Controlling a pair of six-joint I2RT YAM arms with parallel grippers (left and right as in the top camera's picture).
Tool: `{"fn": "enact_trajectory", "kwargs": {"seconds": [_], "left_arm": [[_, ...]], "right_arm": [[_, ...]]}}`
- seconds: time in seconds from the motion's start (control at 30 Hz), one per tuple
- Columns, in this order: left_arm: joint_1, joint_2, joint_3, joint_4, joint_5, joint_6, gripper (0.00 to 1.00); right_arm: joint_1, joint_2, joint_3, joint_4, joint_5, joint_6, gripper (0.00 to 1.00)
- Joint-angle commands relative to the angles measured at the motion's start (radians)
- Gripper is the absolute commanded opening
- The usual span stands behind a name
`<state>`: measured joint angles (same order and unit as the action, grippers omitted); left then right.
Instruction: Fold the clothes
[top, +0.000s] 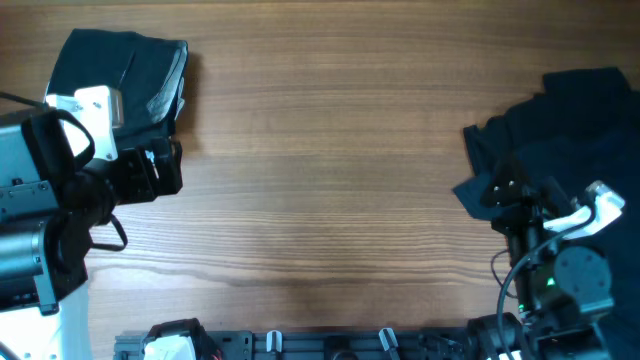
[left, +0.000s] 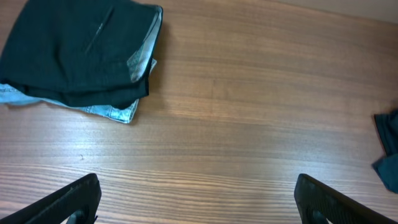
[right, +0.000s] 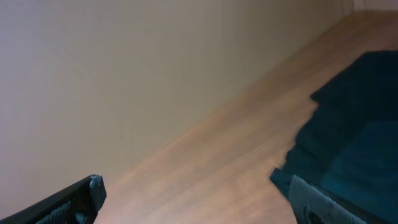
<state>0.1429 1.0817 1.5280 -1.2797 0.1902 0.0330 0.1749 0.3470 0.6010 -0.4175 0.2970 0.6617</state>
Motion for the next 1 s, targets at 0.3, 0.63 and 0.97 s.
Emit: {"fn": "enact_trajectory", "kwargs": {"seconds": [0.3, 0.63, 0.97], "left_arm": [[-0.006, 0.0, -0.004, 0.004, -0.005, 0.005, 1.0], [-0.006, 0.0, -0.004, 0.004, -0.005, 0.005, 1.0], [-0.006, 0.0, -0.004, 0.004, -0.005, 0.005, 1.0]], "right_arm": [[-0.024, -0.344, -0.542, 0.308, 0.028, 0.238, 1.0], [-0.026, -0.344, -0.56, 0.702, -0.035, -0.045, 1.0], [-0.026, -0.344, -0.596, 0.437, -0.183, -0.24, 1.0]]}}
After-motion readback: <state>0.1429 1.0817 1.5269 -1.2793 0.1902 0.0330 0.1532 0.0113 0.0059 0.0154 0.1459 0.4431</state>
